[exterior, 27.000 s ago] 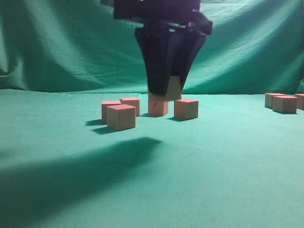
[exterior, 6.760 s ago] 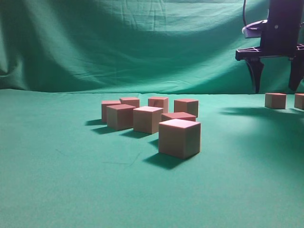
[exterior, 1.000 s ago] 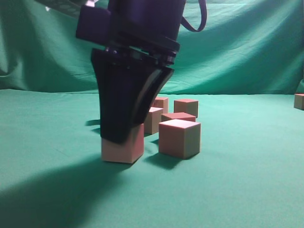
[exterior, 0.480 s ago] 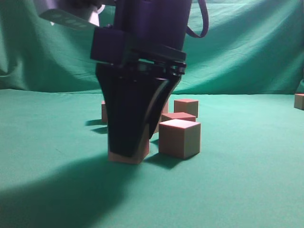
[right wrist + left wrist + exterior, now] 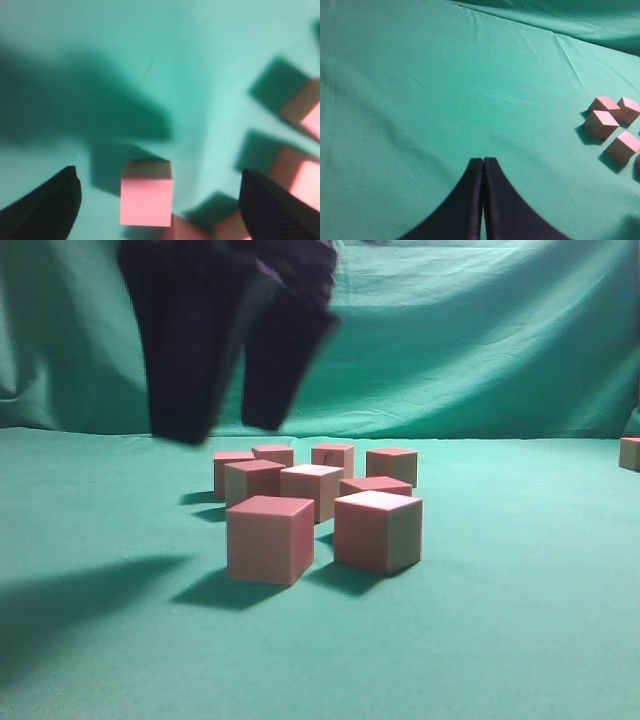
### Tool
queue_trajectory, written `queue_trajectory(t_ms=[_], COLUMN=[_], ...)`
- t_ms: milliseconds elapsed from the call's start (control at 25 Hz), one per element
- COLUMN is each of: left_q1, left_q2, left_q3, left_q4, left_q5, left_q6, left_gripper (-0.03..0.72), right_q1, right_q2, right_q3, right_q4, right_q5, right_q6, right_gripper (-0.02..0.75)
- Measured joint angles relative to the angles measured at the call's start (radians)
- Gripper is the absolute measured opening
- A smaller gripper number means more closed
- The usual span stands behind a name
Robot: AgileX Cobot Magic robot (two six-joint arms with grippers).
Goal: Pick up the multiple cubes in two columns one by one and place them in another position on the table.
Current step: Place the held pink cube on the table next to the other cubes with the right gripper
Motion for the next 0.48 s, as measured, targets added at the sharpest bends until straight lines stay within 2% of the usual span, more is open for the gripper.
queue_trajectory(t_ms=[360,400,480], left_q1=[0.000,0.000,0.000], left_q2=[0.000,0.000,0.000], left_q3=[0.000,0.000,0.000], left_q4=[0.000,0.000,0.000], left_q5=[0.000,0.000,0.000], left_q6=[0.000,0.000,0.000], left_gripper=[0.000,0.000,0.000], right_q1=[0.000,0.000,0.000], right_q2=[0.000,-0.002,-0.019], right_q3=[-0.361,-0.383,-0.400], right_q4=[-0.032,-0.056,-0.119], right_q5=[0.233,0.238,0.246], right_q6=[0.102,0.143,0.222], right_gripper=[0.590,0.535,0.482])
